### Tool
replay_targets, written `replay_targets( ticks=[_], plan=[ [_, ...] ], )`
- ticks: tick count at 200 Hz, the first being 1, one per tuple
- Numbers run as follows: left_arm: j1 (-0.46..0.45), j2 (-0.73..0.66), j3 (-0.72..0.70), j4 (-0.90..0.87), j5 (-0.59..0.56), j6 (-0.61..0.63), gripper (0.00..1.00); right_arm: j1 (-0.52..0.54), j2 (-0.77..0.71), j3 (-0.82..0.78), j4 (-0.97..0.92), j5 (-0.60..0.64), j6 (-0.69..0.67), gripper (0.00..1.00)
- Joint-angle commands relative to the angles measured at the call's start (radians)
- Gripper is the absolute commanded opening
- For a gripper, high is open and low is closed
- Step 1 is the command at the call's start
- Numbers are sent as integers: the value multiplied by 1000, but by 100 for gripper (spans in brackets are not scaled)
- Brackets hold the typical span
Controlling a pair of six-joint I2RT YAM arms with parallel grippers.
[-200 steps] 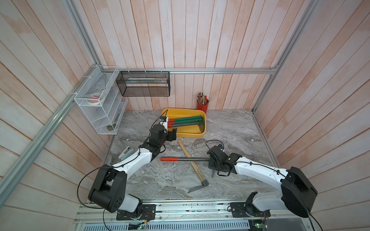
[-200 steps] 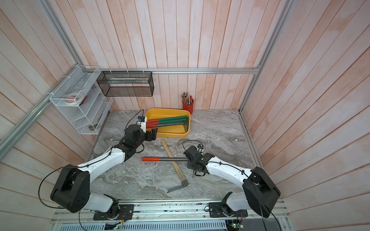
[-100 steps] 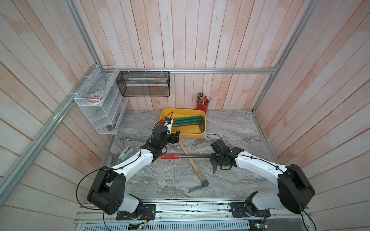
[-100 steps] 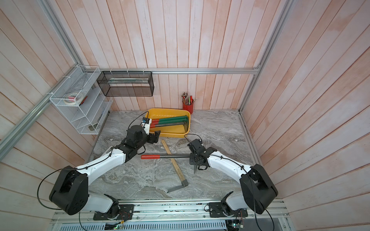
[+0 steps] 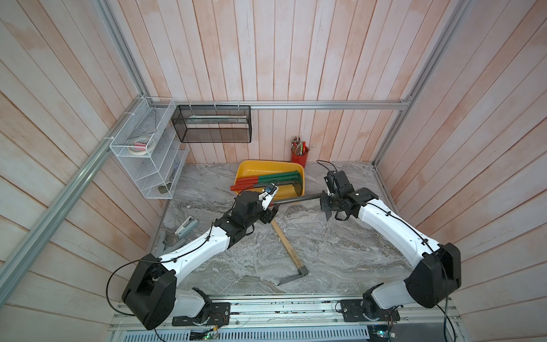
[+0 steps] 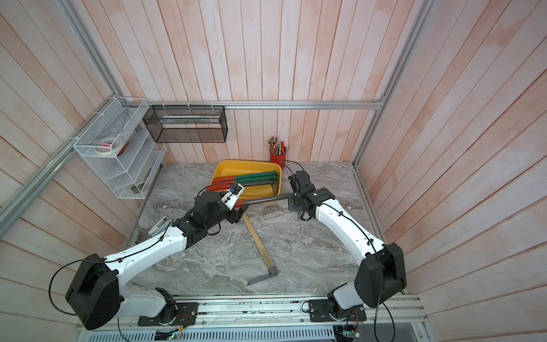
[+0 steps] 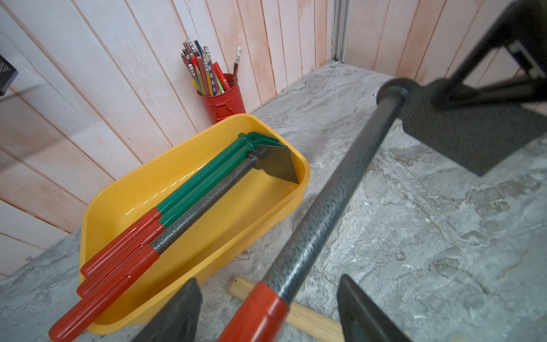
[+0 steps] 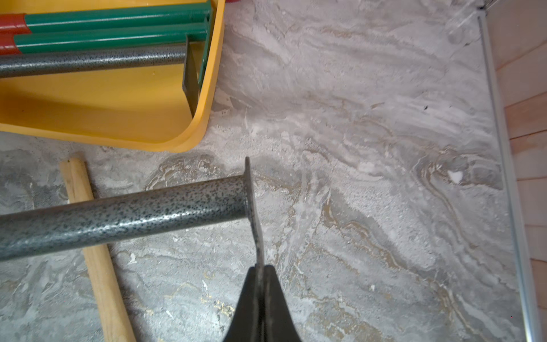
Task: Put the small hoe into the storage box
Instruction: Place the hoe in the storage box.
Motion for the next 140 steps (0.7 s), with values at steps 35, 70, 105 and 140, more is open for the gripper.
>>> replay_targets(
  ticks=[35,70,105,140],
  plan=[
    [-10,65,104,-170,-122,180,82,-6,3,96,2,20,-108,0],
    [-14,108,144,-185,-165,224,82,-6,-15,93,2,4,-120,0],
    [-25,158,161,-182,-180,235,80,-6,-29,94,-1,-5,-122,0],
    [-34,179,161,-162,-182,239,66,-6,-35,100,-7,-14,-128,0]
  ],
)
